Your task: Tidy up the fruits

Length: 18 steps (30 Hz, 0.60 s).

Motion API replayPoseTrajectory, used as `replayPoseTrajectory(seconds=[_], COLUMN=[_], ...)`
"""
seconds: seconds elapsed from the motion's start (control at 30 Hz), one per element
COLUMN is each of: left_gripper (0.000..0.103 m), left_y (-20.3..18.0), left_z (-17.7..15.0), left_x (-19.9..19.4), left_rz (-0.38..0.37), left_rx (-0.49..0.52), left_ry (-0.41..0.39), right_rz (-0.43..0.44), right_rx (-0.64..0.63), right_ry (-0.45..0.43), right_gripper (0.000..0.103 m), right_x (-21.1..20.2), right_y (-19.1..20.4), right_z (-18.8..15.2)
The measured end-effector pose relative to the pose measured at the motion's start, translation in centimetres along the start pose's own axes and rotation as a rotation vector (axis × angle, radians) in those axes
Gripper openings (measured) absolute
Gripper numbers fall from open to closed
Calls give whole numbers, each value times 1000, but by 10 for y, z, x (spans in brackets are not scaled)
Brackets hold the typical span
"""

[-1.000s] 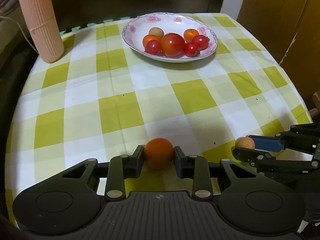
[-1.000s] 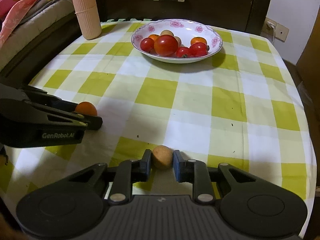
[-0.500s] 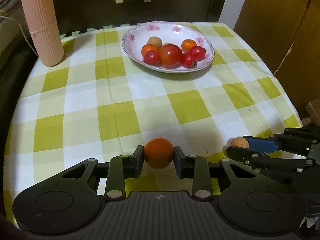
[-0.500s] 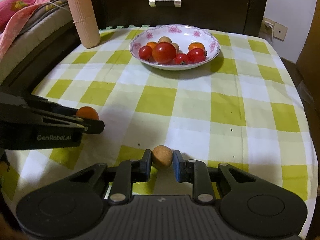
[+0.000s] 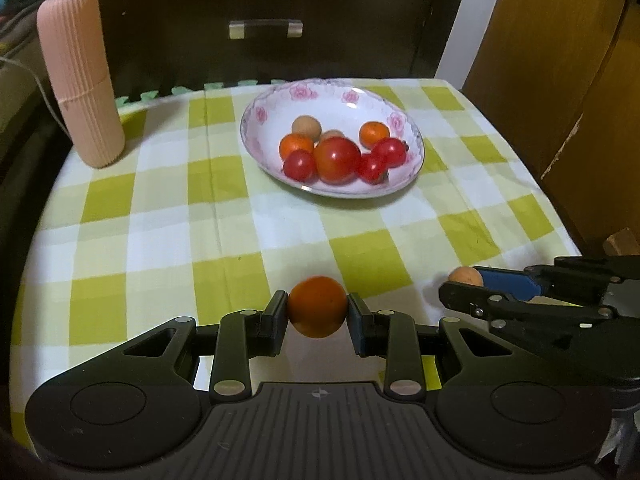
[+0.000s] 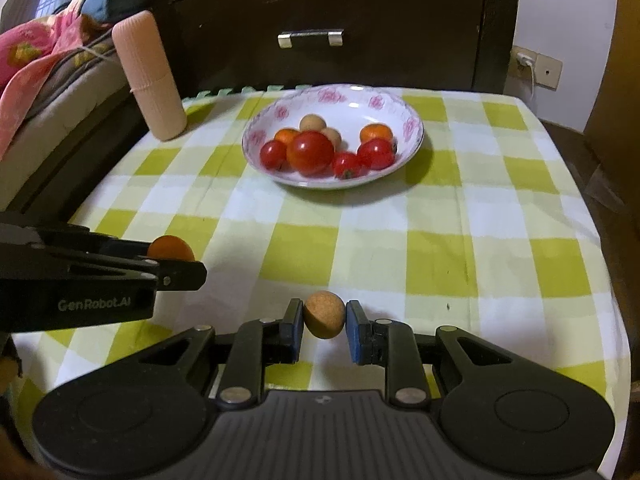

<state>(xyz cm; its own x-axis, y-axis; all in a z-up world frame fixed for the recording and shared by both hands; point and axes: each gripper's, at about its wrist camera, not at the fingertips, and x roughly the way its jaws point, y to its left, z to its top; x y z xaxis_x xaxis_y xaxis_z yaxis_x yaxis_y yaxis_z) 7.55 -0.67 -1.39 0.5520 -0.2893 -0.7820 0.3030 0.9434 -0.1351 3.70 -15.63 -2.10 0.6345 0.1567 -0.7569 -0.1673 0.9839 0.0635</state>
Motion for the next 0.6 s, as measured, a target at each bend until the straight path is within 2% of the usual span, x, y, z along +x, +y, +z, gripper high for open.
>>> replayPoseTrajectory(seconds=[0.6], left_gripper=[40], left_y=[5], left_z=[50], left_x=[20], left_rz=[-20], left_rx=[-17], left_ry=[-51], right_rz=[7], right_rx=[30], right_ry=[-55], right_gripper=[22], right_x=[20], right_y=[-10], right_z=[52])
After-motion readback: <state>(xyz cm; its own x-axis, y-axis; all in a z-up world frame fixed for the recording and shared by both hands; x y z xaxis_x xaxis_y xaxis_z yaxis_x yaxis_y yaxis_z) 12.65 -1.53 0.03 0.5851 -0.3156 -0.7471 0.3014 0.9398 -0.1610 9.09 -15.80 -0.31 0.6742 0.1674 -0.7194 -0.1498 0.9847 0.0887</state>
